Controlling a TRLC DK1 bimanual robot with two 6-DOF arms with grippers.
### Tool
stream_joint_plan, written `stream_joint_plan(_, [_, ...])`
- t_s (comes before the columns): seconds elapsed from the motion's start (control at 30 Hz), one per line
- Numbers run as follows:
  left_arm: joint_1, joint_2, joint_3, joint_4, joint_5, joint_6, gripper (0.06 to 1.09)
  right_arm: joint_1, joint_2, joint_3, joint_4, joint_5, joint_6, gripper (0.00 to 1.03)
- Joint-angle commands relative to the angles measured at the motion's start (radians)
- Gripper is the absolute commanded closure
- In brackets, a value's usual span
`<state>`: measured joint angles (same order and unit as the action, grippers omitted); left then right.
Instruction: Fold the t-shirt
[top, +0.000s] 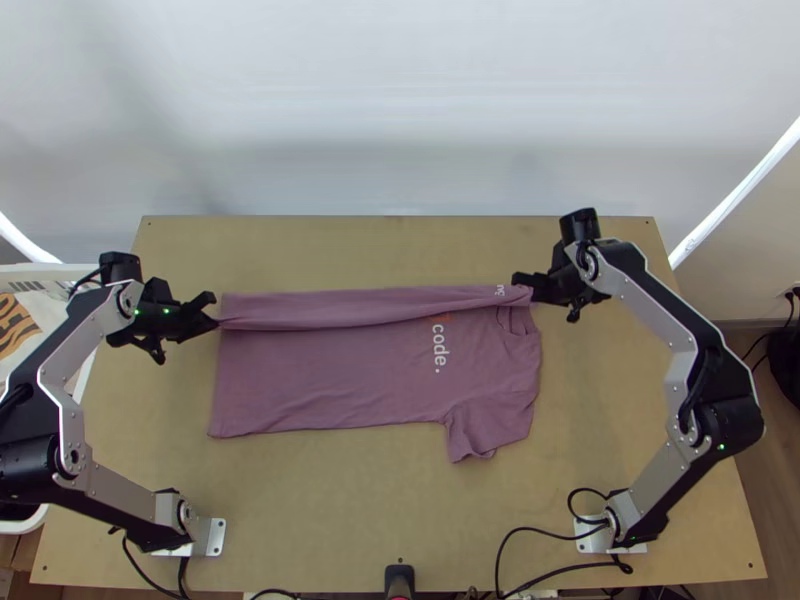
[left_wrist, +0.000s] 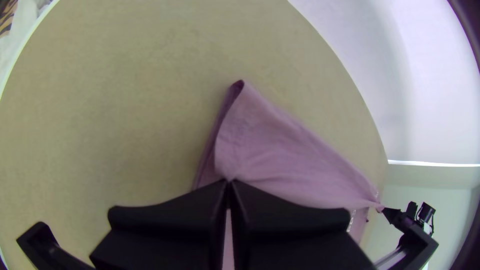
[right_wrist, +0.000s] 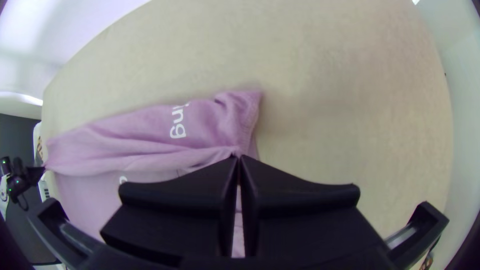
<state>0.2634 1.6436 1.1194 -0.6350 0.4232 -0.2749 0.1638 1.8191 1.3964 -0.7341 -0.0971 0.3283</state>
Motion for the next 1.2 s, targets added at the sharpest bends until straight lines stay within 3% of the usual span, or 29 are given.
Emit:
stream_joint_plan(0.0, [0.01, -0.073, -0.043, 0.017, 0.006, 0.037, 0.78, 0.011, -0.061, -0.05, 0.013, 0.01, -0.009, 0.84])
stream_joint_plan(0.07, [0.013, -0.111, -0.059, 0.015, 0.006, 0.045, 0.55, 0.017, -0.101, -0.088, 0.015, 0.01, -0.018, 0.52])
stream_joint_plan(0.13, [0.019, -0.14, -0.07, 0.008, 0.006, 0.052, 0.34, 0.017, -0.104, -0.112, 0.016, -0.023, -0.014, 0.41])
stream_joint_plan(0.27, [0.043, -0.192, -0.07, -0.006, 0.012, 0.085, 0.32, 0.017, -0.158, -0.132, -0.073, -0.044, -0.026, 0.17])
stream_joint_plan(0.47, [0.079, -0.292, -0.063, -0.081, 0.042, 0.158, 0.28, -0.012, -0.356, -0.231, -0.094, -0.044, 0.06, 0.12])
stream_joint_plan(0.7, [0.079, -0.395, -0.073, -0.166, 0.042, 0.229, 0.28, -0.009, -0.445, -0.33, -0.217, -0.082, 0.066, 0.17])
stream_joint_plan(0.83, [0.079, -0.433, -0.075, -0.198, 0.042, 0.249, 0.28, -0.015, -0.501, -0.409, -0.234, -0.085, 0.044, 0.52])
stream_joint_plan(1.0, [0.068, -0.479, -0.084, -0.229, 0.042, 0.255, 0.28, 0.031, -0.54, -0.528, -0.275, -0.098, 0.04, 0.55])
stream_joint_plan(1.07, [0.06, -0.493, -0.086, -0.246, 0.042, 0.261, 0.28, 0.048, -0.543, -0.57, -0.275, -0.098, 0.041, 0.65])
stream_joint_plan(1.17, [0.057, -0.515, -0.099, -0.264, 0.042, 0.279, 0.28, 0.075, -0.527, -0.605, -0.272, -0.102, 0.046, 0.66])
